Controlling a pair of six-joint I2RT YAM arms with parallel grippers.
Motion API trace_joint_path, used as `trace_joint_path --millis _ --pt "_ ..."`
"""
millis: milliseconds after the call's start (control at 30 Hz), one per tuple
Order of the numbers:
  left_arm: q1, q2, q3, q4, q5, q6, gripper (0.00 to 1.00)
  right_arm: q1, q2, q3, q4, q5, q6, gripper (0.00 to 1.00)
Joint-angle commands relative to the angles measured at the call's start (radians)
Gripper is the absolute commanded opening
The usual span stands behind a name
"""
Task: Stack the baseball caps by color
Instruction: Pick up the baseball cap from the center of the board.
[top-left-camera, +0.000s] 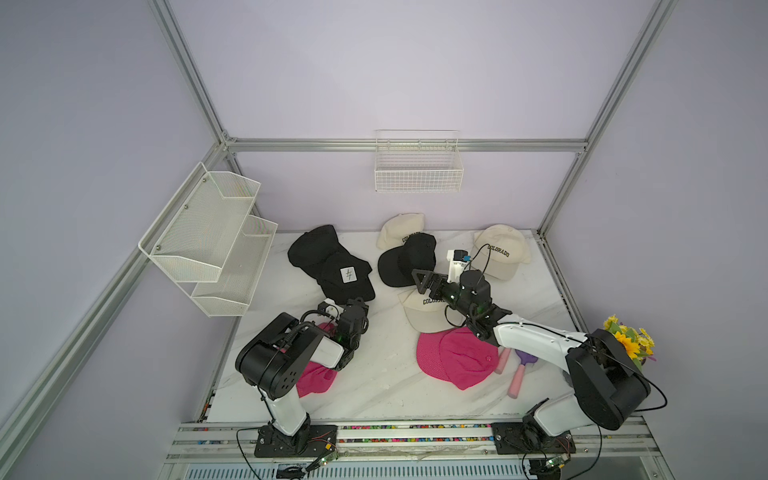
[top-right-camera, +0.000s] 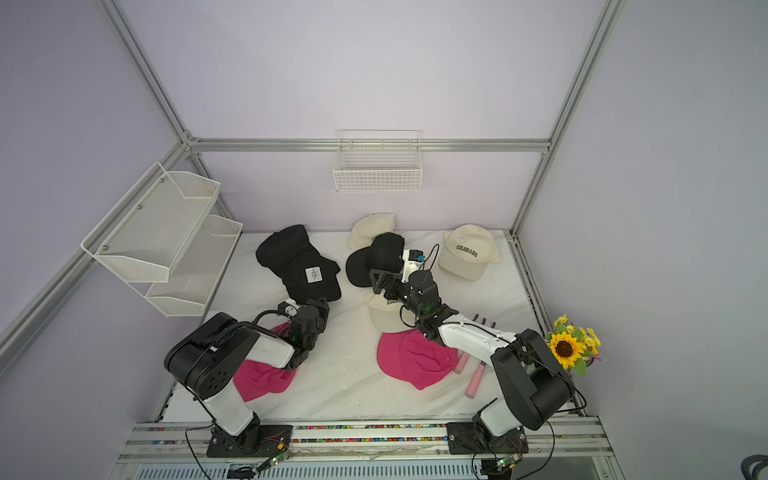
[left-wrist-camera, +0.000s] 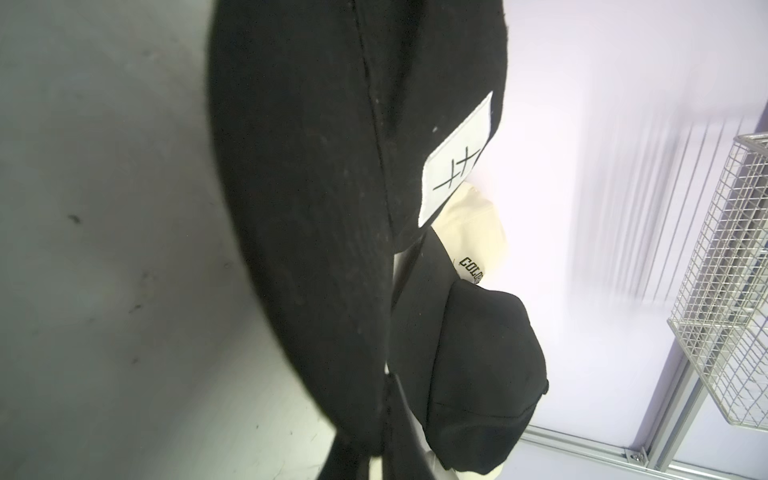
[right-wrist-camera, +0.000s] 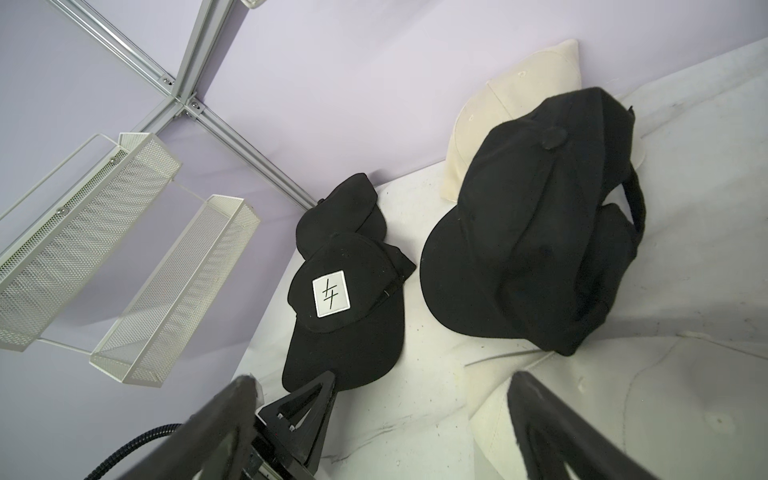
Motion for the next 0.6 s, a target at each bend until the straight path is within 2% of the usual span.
trace_joint_path --millis 0,133,267,400,500,567 --pt "0.002 -0.047 -0.016 -0.080 0.012 0.076 0.00 -0.006 0.009 0.017 0.035 0.003 -0.007 0.97" --pt "0.013 -0.122 0.014 -0.142 0.090 0.182 0.00 -0.023 -0.007 -0.007 0.090 -0.041 -0.016 0.97" --pt "0.029 -0.232 0.089 -0.275 0.216 0.381 0.00 -0.090 -0.064 -0.054 0.188 -0.134 -0.037 0.97" --pt "0.035 -0.371 0.139 -0.387 0.285 0.578 0.00 -0.173 -0.132 -0.095 0.262 -0.214 -0.137 0.98" --pt "0.046 -0.442 0.158 -0.393 0.389 0.718 0.00 -0.215 -0.176 -0.097 0.266 -0.240 -0.239 0.97" --pt "0.060 -0.483 0.193 -0.444 0.481 0.794 0.00 -0.249 -0.203 -0.101 0.283 -0.302 -0.299 0.97"
